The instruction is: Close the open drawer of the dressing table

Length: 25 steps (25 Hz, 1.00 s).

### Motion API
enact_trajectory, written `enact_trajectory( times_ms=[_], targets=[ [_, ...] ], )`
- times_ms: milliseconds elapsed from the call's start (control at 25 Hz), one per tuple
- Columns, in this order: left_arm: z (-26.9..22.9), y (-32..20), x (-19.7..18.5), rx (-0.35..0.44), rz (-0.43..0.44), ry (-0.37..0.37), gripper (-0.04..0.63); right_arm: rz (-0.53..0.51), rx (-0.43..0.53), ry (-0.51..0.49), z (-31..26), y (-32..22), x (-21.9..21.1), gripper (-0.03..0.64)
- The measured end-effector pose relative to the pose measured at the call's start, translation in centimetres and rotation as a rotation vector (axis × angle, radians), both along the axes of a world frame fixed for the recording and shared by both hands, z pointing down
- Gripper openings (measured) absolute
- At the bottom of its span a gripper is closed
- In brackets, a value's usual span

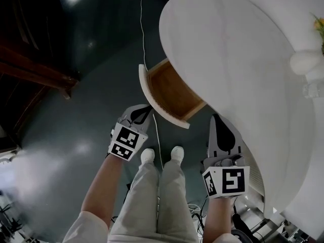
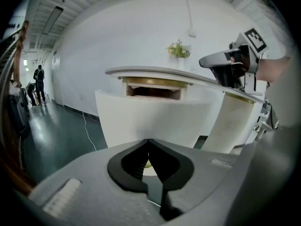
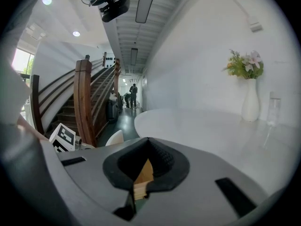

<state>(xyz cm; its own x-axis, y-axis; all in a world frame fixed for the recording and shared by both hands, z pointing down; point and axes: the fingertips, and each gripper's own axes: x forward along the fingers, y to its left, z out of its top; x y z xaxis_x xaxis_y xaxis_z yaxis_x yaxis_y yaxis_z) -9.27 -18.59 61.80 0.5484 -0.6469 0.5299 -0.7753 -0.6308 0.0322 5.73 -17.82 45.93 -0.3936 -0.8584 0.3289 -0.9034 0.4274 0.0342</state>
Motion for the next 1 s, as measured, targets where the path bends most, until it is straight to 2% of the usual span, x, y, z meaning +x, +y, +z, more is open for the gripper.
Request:
enact_trajectory(
  times_ms=[560, 1000],
  targets=[
    [-0.1, -2.6, 2.7, 0.043, 0.034, 0.017, 0.014, 0.068, -0.02, 0.002, 1.0, 0.1, 2.0, -0.003],
    [-0.2, -4.0, 4.2, 0.134, 0.013, 0.109, 0.015, 0.095, 0.002, 0.022, 0.9, 0.2, 3.9, -0.003]
  ],
)
